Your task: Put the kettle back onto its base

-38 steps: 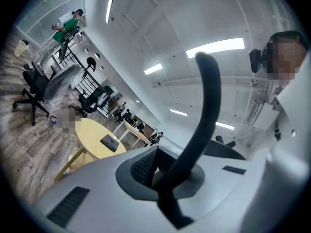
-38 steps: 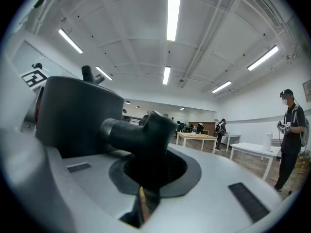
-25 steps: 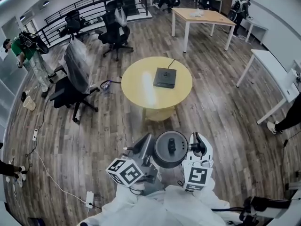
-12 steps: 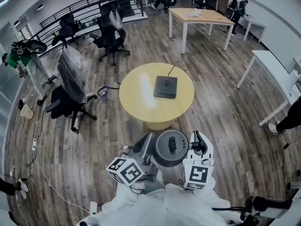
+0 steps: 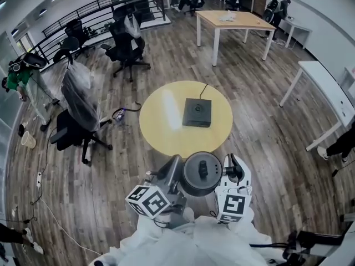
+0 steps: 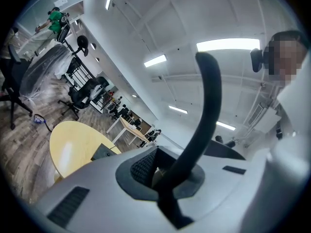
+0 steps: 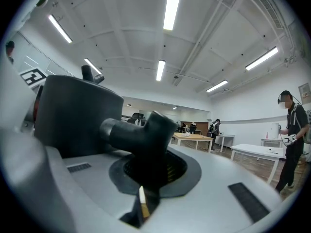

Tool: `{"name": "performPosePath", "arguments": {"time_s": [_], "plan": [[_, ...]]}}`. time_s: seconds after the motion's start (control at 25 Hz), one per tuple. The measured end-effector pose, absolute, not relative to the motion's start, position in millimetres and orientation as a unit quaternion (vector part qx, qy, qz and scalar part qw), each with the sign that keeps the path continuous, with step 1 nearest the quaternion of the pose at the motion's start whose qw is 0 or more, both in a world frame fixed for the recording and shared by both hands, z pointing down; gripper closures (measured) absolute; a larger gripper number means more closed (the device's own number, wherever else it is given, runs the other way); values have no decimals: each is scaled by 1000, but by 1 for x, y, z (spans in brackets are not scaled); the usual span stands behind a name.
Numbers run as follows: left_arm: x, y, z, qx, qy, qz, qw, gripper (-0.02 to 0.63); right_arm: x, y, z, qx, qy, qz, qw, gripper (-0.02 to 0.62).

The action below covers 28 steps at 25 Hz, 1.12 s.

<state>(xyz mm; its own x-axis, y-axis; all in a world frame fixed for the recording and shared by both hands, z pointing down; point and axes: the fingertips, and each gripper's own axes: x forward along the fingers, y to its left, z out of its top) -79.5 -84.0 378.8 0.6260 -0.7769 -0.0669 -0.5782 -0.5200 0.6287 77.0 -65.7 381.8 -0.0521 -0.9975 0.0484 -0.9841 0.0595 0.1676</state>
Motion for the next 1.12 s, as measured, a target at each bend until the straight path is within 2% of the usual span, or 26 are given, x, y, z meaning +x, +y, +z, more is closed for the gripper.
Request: {"name": "performPosePath", "arguments": {"time_s": [1.12], "plan": [[-70,-229,394,850,-401,-167,299,606,87,-212,396,685,-723,-36,82,561]]}}
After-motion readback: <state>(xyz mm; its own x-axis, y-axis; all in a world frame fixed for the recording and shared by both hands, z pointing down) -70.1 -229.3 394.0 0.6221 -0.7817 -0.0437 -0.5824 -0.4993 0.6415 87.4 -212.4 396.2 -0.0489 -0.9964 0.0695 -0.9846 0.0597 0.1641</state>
